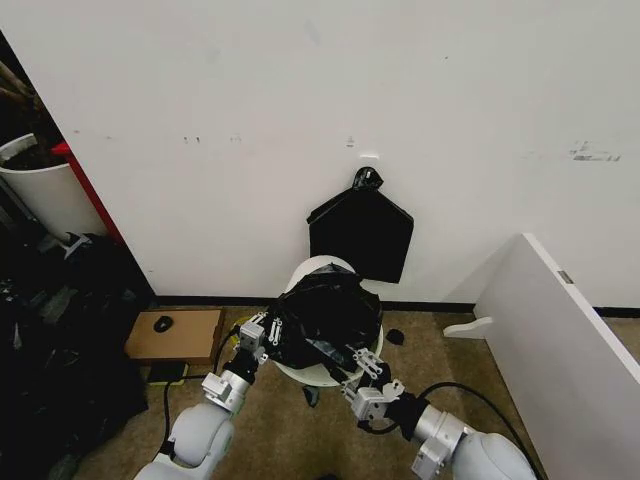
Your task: Place the garbage bag over the trash bin.
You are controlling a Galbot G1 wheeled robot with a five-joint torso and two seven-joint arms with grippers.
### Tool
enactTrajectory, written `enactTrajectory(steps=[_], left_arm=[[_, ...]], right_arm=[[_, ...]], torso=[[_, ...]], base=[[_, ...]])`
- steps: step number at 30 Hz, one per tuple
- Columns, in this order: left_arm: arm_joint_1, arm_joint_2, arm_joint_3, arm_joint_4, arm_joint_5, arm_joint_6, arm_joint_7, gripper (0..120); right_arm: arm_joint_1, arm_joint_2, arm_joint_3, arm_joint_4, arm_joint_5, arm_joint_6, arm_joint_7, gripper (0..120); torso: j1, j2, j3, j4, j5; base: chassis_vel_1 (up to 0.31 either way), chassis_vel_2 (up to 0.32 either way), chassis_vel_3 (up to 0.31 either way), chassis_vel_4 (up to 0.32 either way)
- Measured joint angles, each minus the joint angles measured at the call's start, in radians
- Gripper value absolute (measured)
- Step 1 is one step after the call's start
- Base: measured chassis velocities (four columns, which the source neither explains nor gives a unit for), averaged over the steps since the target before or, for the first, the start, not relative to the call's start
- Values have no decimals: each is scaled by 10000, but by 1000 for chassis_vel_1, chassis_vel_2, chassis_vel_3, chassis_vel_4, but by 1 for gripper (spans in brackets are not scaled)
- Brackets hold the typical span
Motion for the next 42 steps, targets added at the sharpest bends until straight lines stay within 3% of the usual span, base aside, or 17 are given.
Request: enactTrajectory(steps=[7,13,17,21,25,30,38,42], left_arm=[[-9,10,1,11,9,0,0,0],[6,16,-76,-51,-20,12,-22,0],[-15,27,-165,-164,-455,250,-128,0],[-23,86,-212,-491,-1835,1209,-515,0],[17,178,-187,-820,-2801,2132,-924,0],[170,483,-251,-1517,-4165,3590,-935,0],[453,921,-473,-2445,-5613,5054,-1201,0],[415,965,-501,-2728,-5915,5348,-1522,0]], right_arm=[[18,2,-2,-38,-40,-106,36,0],[-40,0,32,-186,14,272,217,0],[-66,-29,96,-476,356,1348,191,0],[-77,-176,361,-1041,1045,3469,-970,0],[7,-228,622,-1451,1430,4409,-2027,0],[334,-120,930,-2126,1319,4944,-2319,0],[793,117,1409,-3116,472,5931,-2360,0],[910,213,1671,-3429,508,6325,-2930,0]], torso=[[0,-2,0,0,0],[0,-2,0,-1,0],[0,-2,0,0,1],[0,-2,0,-1,0],[0,-2,0,0,0],[0,-2,0,-2,2],[0,-2,0,-2,-2],[0,-1,0,1,-6]], base=[[0,0,0,0],[0,0,0,0],[0,0,0,0],[0,0,0,0],[0,0,0,0],[0,0,0,0],[0,0,0,0],[0,0,0,0]])
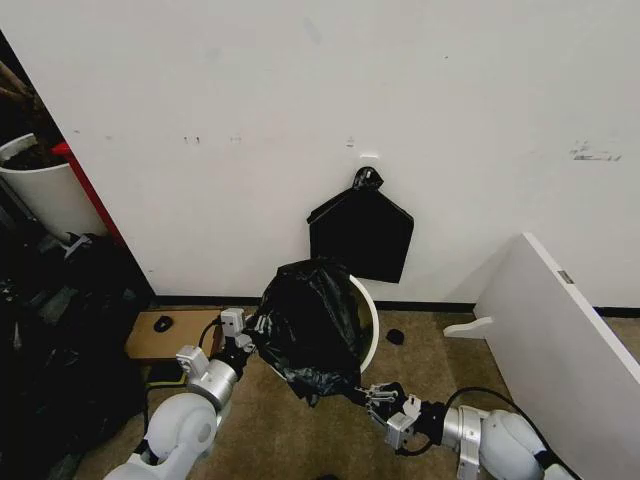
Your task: Place the garbage bag over the trash bin.
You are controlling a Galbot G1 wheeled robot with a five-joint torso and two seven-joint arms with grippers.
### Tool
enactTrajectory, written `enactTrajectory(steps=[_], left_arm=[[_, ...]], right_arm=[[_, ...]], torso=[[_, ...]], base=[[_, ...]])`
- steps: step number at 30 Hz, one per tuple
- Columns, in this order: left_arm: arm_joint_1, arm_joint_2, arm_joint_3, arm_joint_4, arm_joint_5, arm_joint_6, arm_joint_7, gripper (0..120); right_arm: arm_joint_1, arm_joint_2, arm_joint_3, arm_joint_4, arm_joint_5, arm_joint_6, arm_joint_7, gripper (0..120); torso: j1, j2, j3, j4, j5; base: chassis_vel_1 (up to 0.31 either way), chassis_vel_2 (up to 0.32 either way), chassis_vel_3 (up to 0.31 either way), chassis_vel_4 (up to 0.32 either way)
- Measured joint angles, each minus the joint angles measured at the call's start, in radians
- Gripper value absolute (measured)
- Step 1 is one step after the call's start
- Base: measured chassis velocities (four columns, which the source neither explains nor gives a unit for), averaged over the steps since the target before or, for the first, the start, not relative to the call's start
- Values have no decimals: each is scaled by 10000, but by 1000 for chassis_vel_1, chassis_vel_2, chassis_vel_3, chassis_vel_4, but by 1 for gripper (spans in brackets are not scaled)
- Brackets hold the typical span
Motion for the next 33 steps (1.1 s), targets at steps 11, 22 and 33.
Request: enactTrajectory(steps=[11,22,33], left_arm=[[-215,-319,229,117,366,-280,-455,0],[-356,-467,315,216,535,-449,-873,0],[-435,-692,428,209,596,-498,-1021,0]], right_arm=[[-277,-253,-53,329,1732,39,-1540,8],[-316,-503,-76,1165,6412,-327,-5885,45],[-999,-717,-1342,3389,2480,-4108,1446,84]], torso=[[0,0,0,-2,8],[0,0,0,-1,6],[0,0,0,-3,5]], base=[[0,0,0,0],[0,0,0,0],[0,0,0,0]])
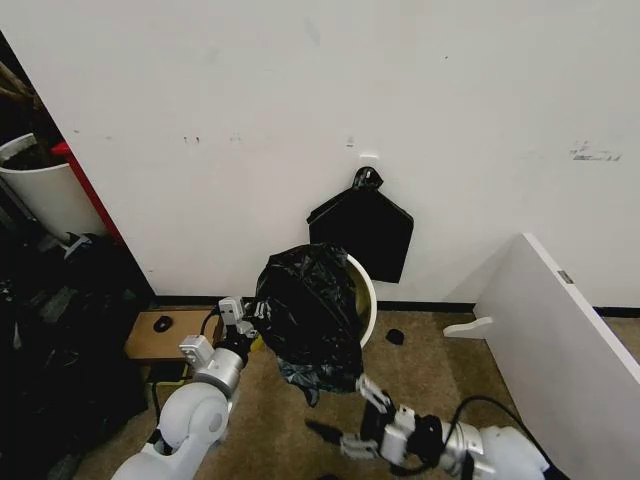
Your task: Place the garbage bag over the trash bin.
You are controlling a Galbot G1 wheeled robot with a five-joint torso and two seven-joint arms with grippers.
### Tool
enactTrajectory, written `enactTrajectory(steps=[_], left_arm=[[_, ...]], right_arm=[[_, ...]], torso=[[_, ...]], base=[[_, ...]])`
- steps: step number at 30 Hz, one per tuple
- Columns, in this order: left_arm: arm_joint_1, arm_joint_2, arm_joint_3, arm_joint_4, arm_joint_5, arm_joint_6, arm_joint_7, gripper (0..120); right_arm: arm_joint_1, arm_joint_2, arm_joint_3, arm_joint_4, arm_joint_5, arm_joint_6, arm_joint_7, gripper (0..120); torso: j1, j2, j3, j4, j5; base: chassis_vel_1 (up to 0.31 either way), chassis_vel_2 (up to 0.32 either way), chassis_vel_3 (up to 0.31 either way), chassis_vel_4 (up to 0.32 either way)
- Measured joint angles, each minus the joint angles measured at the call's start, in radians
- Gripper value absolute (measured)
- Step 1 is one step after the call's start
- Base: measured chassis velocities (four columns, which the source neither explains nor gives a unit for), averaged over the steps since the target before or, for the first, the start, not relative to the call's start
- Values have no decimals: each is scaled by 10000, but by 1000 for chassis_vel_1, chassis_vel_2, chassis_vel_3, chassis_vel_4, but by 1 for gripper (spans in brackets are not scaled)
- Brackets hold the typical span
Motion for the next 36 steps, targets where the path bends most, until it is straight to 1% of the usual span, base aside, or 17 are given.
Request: enactTrajectory(steps=[1,2,3,5,8,10,12,15,17,18,25,26,28,31,32,33,36], left_arm=[[1,-15,8,0,21,0,-6,0],[1,-15,8,0,21,0,-6,0],[2,-24,13,0,35,0,-17,0],[4,-28,17,3,52,0,-33,0],[8,-14,20,19,74,0,-53,0],[7,-11,21,24,75,0,-59,0],[7,2,26,31,81,0,-79,0],[9,29,37,42,86,0,-92,0],[8,47,41,60,90,5,-105,0],[8,47,41,60,90,5,-105,0],[40,72,64,29,118,31,-127,0],[40,72,64,29,118,31,-127,0],[57,80,63,12,119,32,-131,0],[64,92,46,-3,119,34,-145,0],[56,92,35,-3,119,34,-171,0],[56,92,35,-3,119,34,-171,0],[2,70,18,-3,81,65,-291,0]], right_arm=[[40,-68,-171,189,-105,-619,194,90],[40,-68,-171,189,-105,-619,194,90],[111,-105,-352,381,-138,-1161,261,95],[217,-130,-553,691,-181,-1917,73,99],[301,-144,-713,923,-306,-2711,-474,100],[327,-144,-740,926,-357,-2865,-572,98],[377,-135,-774,884,-458,-3101,-747,90],[395,-107,-790,795,-467,-3120,-869,80],[416,-80,-860,753,-405,-3185,-873,70],[416,-80,-860,753,-405,-3185,-873,70],[657,0,-922,395,-713,-3561,-737,39],[657,0,-922,395,-713,-3561,-737,39],[679,2,-900,332,-781,-3542,-776,33],[660,46,-896,289,-865,-3275,-837,22],[629,79,-895,270,-875,-3026,-895,15],[629,79,-895,270,-875,-3026,-895,15],[562,129,-863,210,-1027,-2432,-1154,4]], torso=[[0,0,0,0,-2],[0,0,0,0,-2],[0,0,0,1,1],[0,0,0,4,1],[0,0,0,2,1],[0,0,0,2,1],[0,0,0,2,1],[0,0,0,1,1],[0,0,0,1,1],[0,0,0,1,1],[0,0,0,2,2],[0,0,0,2,2],[0,0,0,2,1],[0,0,0,1,1],[0,0,0,2,1],[0,0,0,2,1],[0,0,0,1,2]], base=[[0,0,0,0],[0,0,0,0],[0,0,0,0],[0,0,0,0],[0,0,0,0],[0,0,0,0],[0,0,0,0],[0,0,0,0],[0,0,0,0],[0,0,0,0],[0,0,0,0],[0,0,0,0],[0,0,0,0],[0,0,0,0],[0,0,0,0],[0,0,0,0],[0,0,0,0]])
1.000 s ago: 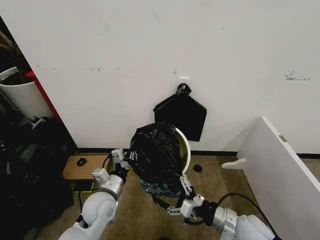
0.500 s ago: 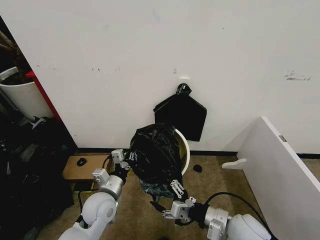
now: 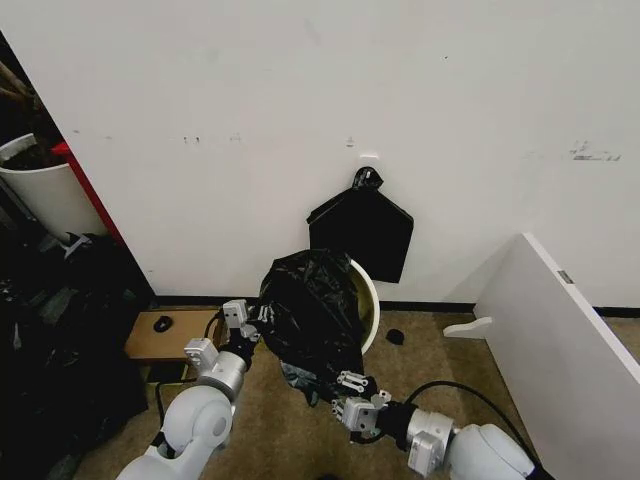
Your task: Place the garbage bag over the trash bin.
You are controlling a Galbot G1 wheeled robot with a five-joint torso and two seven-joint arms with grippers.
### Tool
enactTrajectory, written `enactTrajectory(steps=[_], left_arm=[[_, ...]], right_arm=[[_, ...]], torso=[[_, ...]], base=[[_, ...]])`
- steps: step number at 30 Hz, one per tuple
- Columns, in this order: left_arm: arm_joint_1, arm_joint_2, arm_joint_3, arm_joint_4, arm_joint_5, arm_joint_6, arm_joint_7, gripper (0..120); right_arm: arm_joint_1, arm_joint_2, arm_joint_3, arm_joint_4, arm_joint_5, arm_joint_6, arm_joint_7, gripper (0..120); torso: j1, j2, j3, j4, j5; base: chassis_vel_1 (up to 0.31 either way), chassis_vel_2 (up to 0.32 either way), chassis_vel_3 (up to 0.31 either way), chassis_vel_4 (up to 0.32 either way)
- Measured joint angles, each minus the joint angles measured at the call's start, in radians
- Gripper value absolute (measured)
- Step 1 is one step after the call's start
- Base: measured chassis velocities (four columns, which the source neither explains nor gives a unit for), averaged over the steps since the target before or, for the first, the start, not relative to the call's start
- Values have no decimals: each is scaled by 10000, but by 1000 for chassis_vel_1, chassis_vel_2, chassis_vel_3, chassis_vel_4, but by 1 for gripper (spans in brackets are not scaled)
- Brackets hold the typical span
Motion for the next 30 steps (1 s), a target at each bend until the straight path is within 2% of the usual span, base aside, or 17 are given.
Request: enactTrajectory(steps=[1,9,15,20,24,26,28,30], left_arm=[[-28,-25,-2,-1,-74,36,-58,0],[-88,-97,4,-115,-450,207,-239,0],[-98,-101,-7,-192,-569,273,-285,0],[-92,-71,-15,-193,-549,296,-297,0],[-61,-89,20,-154,-420,297,-298,0],[-51,-127,52,-150,-383,297,-297,0],[-47,-137,61,-151,-374,296,-296,0],[-23,-148,72,-156,-351,297,-295,0]], right_arm=[[-24,24,34,-50,-129,192,-131,0],[-74,151,188,-369,-546,684,-286,0],[-94,195,215,-405,-537,842,-360,0],[-114,221,313,-105,-46,1361,-872,0],[-167,165,280,573,331,807,-371,8],[-128,98,251,687,309,252,243,20],[-111,67,243,688,299,39,423,22],[-67,-23,235,627,306,-512,704,32]], torso=[[0,0,0,0,0],[0,0,0,0,0],[0,0,0,0,0],[0,0,0,0,1],[0,0,0,0,-1],[0,0,0,0,-1],[0,0,0,0,-1],[0,0,0,0,-1]], base=[[0,0,0,0],[0,0,0,0],[0,0,0,0],[0,0,0,0],[0,0,0,0],[0,0,0,0],[0,0,0,0],[0,0,0,0]])
